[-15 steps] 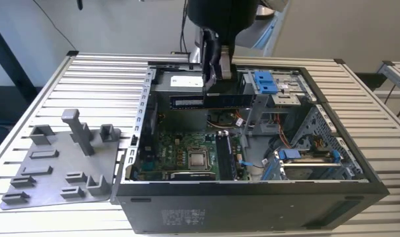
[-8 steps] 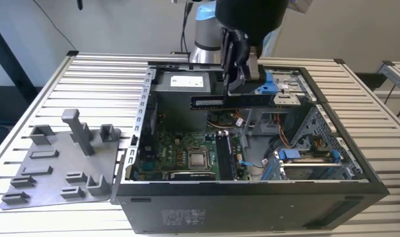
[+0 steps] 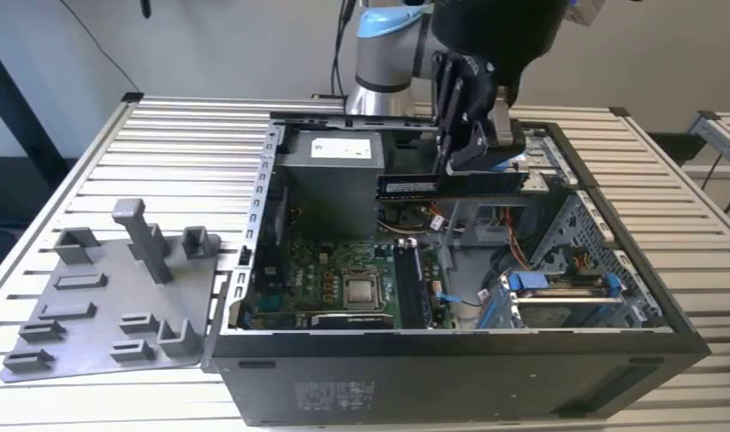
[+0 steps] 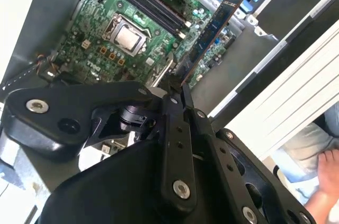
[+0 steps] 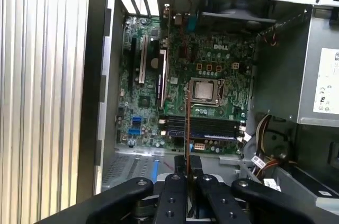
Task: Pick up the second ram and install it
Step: 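Pick up the second ram and move it above second insertion slot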
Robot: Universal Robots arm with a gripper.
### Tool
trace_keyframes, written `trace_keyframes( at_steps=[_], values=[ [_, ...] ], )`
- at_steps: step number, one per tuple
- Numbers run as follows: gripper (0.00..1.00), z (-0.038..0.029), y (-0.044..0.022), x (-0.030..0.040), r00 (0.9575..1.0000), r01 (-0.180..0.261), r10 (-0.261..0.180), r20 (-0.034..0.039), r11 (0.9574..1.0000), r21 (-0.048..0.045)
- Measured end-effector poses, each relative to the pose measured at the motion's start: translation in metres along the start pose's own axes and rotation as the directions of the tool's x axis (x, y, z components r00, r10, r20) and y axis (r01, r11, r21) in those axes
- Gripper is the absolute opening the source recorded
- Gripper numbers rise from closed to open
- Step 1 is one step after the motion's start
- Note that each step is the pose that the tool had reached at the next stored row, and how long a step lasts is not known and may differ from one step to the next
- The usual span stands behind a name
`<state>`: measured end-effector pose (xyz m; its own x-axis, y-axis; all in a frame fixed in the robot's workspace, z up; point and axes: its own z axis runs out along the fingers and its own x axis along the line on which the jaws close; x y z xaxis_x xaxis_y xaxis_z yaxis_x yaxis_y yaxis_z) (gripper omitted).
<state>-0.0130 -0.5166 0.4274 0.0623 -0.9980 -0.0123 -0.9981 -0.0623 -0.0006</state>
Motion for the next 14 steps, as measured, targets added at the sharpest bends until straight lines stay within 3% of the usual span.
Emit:
trace_keyframes(
  at_steps=[5, 10, 14],
  values=[
    [0.14, 0.0000, -0.0120, 0.0007, 1.0000, 0.000, 0.000, 0.0000, 1.0000, 0.0000],
    [0.14, 0.0000, -0.0126, 0.0002, 1.0000, 0.000, 0.000, 0.0001, 1.0000, 0.0000],
    [0.14, 0.0003, -0.0131, -0.0076, 1.0000, -0.001, 0.001, 0.0001, 1.0000, 0.0001]
  ],
)
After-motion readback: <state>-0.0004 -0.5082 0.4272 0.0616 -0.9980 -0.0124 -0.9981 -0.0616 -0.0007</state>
